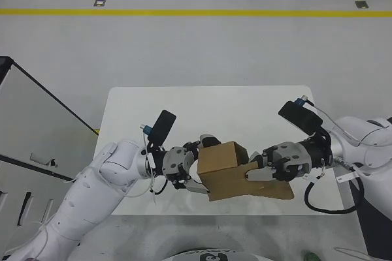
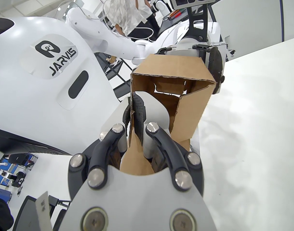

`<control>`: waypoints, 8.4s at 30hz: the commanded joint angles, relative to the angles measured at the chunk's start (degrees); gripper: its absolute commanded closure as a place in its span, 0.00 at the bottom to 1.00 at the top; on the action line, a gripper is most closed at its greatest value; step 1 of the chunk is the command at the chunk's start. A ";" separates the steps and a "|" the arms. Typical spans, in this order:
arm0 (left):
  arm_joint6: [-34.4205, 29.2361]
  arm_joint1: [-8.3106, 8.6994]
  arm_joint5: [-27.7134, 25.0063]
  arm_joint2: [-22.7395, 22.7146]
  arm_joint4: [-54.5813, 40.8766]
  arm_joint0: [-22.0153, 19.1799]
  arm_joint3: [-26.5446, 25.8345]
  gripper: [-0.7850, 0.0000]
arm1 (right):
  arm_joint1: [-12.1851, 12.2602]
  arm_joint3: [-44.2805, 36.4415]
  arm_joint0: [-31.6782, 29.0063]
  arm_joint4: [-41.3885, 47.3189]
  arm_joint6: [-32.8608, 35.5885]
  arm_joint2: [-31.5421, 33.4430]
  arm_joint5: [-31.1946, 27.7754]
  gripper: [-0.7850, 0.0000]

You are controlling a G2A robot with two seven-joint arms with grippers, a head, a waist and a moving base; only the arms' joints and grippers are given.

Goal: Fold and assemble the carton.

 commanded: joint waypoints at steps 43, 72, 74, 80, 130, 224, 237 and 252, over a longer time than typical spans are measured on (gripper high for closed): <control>-2.53 1.31 15.79 -12.11 9.63 5.56 -12.67 0.00 | 3.92 -0.65 -3.49 -19.58 -12.57 6.36 -12.55 1.00; 5.27 0.93 18.43 -14.08 19.49 6.53 -12.03 0.00 | 5.21 0.25 -6.21 -20.18 -16.56 8.03 -13.97 1.00; 8.11 0.71 18.60 -13.96 21.24 6.78 -12.09 0.00 | 5.02 0.41 -6.56 -21.19 -17.75 7.95 -13.23 1.00; 21.68 -0.36 18.09 -13.22 33.29 6.82 -11.62 0.00 | 4.47 1.10 -7.54 -21.64 -21.02 7.80 -12.65 1.00; 52.04 -1.53 34.19 -11.96 89.42 9.13 -14.25 0.00 | -0.05 7.26 -10.26 -19.35 -36.74 6.83 -12.91 1.00; 53.01 -6.43 49.25 -0.45 103.14 7.92 -7.74 1.00 | -5.97 3.63 -13.38 -18.16 -29.89 18.47 -11.25 1.00; 52.62 -6.53 48.86 -0.92 102.50 8.33 -8.56 1.00 | -6.02 -0.27 -13.39 -20.76 -29.17 20.67 -9.15 1.00; 53.47 -6.48 48.36 -2.12 103.36 9.86 -9.51 1.00 | -6.53 0.70 -9.54 -21.85 -25.57 17.67 -5.09 1.00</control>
